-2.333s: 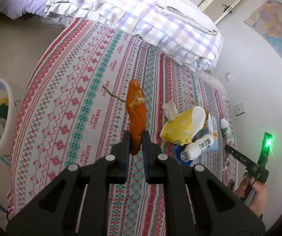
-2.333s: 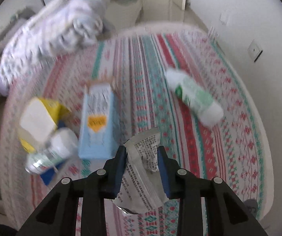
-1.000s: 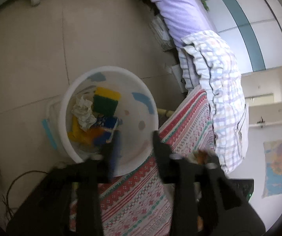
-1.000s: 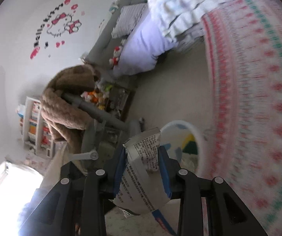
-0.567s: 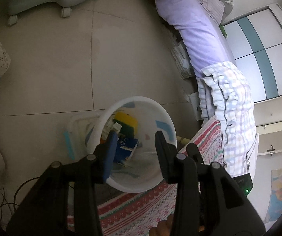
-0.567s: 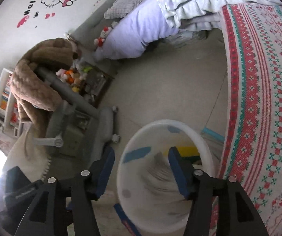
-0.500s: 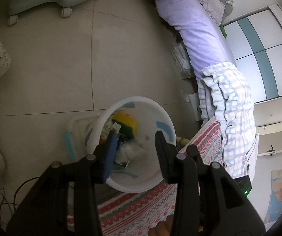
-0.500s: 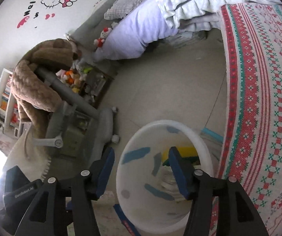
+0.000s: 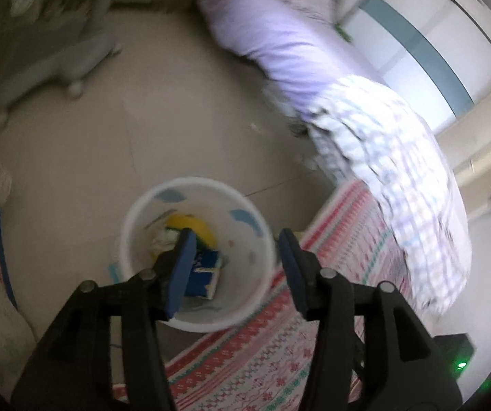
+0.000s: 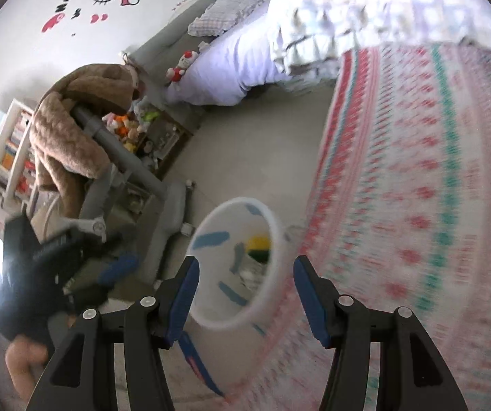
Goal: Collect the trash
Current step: 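Move both open grippers back over the bed, then grasp the yellow bag with the left gripper while the right gripper grasps the white bottle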
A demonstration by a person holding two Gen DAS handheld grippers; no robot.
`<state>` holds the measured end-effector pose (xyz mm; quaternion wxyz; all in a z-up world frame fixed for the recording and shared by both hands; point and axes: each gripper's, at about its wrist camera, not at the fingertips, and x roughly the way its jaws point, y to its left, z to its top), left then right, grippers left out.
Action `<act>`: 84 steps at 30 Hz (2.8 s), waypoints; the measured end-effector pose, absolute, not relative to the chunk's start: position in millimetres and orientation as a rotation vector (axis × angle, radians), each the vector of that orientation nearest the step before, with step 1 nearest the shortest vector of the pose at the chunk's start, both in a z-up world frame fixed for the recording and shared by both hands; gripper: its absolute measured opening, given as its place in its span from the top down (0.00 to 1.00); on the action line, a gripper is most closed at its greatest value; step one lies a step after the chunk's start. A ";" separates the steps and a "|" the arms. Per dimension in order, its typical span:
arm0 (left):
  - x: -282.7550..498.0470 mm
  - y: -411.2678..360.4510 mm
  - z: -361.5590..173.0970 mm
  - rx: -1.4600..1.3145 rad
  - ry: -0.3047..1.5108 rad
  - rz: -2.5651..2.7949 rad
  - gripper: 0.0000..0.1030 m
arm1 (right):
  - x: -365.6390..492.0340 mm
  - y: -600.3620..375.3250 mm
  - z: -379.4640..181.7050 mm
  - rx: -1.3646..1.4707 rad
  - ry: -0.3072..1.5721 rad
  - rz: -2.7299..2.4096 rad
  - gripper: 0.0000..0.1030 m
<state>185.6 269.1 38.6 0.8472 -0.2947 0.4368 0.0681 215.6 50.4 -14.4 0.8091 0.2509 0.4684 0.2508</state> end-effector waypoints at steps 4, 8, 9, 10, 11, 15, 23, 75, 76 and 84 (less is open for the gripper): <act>187.0 219.1 54.8 -0.493 0.897 0.024 0.40 | 190.1 -3.5 6.2 0.445 1.021 0.443 0.43; 188.6 161.6 60.3 -0.376 0.919 -0.159 0.34 | 167.9 -84.5 19.1 0.464 1.067 0.309 0.43; 187.6 150.6 61.1 -0.360 0.919 -0.187 0.33 | 162.6 -104.3 22.8 0.482 1.064 0.284 0.43; 186.3 136.9 62.5 -0.348 0.917 -0.215 0.32 | 155.1 -131.2 28.2 0.503 1.049 0.247 0.43; 184.8 128.5 63.8 -0.344 0.916 -0.230 0.30 | 149.7 -151.4 32.8 0.516 1.032 0.211 0.42; 185.1 67.7 62.2 -0.315 0.967 -0.363 0.26 | 119.3 -251.6 31.2 0.619 0.947 0.017 0.33; 168.9 -51.7 41.5 -0.132 1.030 -0.520 0.26 | 87.2 -363.0 -19.7 0.954 0.978 -0.178 0.33; 173.5 -14.4 27.6 -0.528 1.114 -0.450 0.62 | 113.0 -290.1 -62.2 0.909 1.216 -0.023 0.33; 173.2 -13.8 28.1 -0.527 1.113 -0.448 0.62 | 115.9 -287.3 -64.0 0.898 1.220 -0.042 0.33; 175.6 1.1 30.2 -0.569 1.110 -0.443 0.62 | 113.7 -276.4 -54.0 0.812 1.168 -0.081 0.63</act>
